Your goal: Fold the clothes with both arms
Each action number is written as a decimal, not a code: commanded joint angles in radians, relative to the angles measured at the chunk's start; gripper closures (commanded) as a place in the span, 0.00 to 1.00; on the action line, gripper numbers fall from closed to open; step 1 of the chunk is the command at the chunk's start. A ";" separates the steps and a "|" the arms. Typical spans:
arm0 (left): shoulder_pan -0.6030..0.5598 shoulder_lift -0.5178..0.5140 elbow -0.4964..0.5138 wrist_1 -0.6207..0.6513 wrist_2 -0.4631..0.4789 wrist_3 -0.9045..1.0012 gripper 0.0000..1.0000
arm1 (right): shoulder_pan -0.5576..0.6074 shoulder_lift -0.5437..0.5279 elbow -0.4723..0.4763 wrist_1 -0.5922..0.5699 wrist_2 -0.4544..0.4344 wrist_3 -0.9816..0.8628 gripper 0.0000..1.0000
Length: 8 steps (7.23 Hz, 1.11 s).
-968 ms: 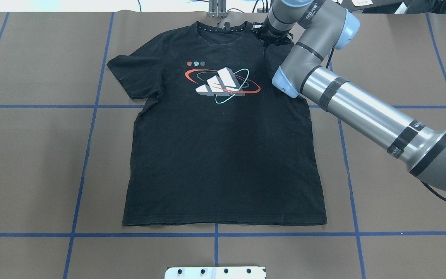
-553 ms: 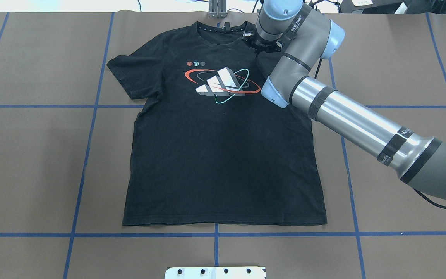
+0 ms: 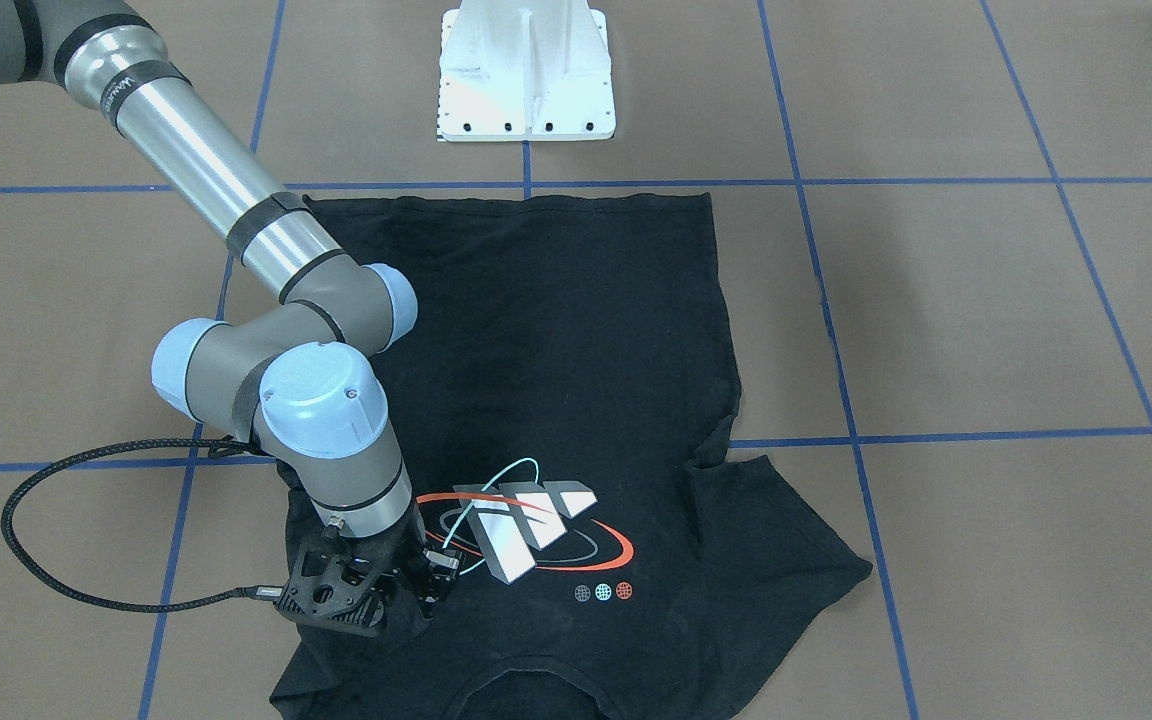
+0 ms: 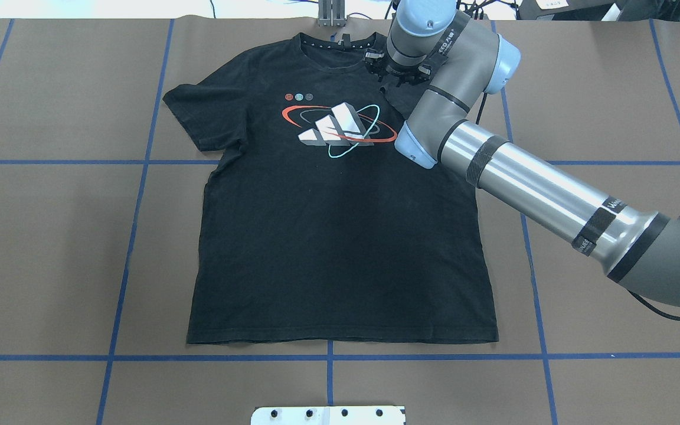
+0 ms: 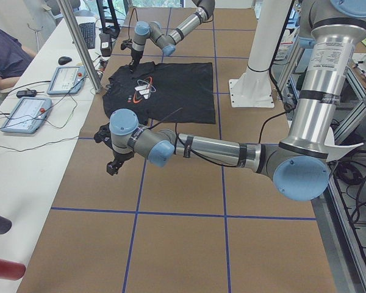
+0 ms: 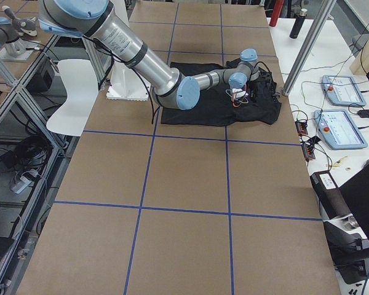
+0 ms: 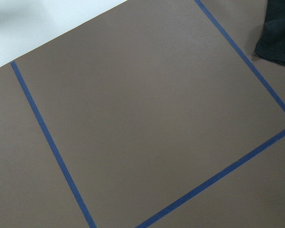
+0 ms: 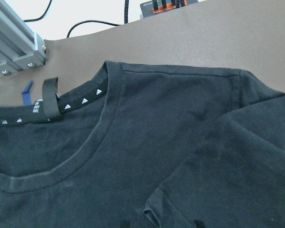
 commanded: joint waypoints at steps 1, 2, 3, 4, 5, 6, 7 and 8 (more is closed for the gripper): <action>0.002 -0.010 -0.010 -0.046 0.000 -0.011 0.00 | 0.025 0.000 0.031 -0.117 0.016 -0.090 0.00; 0.048 -0.048 -0.004 -0.083 0.003 -0.112 0.00 | 0.066 -0.003 0.079 -0.218 0.080 -0.191 0.00; 0.141 -0.092 0.007 -0.115 0.007 -0.239 0.00 | 0.102 -0.015 0.137 -0.295 0.146 -0.264 0.00; 0.190 -0.149 0.030 -0.126 0.012 -0.377 0.00 | 0.138 -0.055 0.198 -0.335 0.189 -0.292 0.00; 0.209 -0.203 0.060 -0.137 0.015 -0.472 0.00 | 0.169 -0.137 0.285 -0.342 0.219 -0.356 0.00; 0.230 -0.227 0.112 -0.231 0.057 -0.567 0.00 | 0.213 -0.226 0.361 -0.343 0.268 -0.431 0.00; 0.288 -0.257 0.193 -0.376 0.149 -0.723 0.00 | 0.263 -0.300 0.416 -0.342 0.315 -0.499 0.00; 0.360 -0.293 0.290 -0.493 0.229 -0.804 0.00 | 0.309 -0.387 0.470 -0.342 0.354 -0.598 0.00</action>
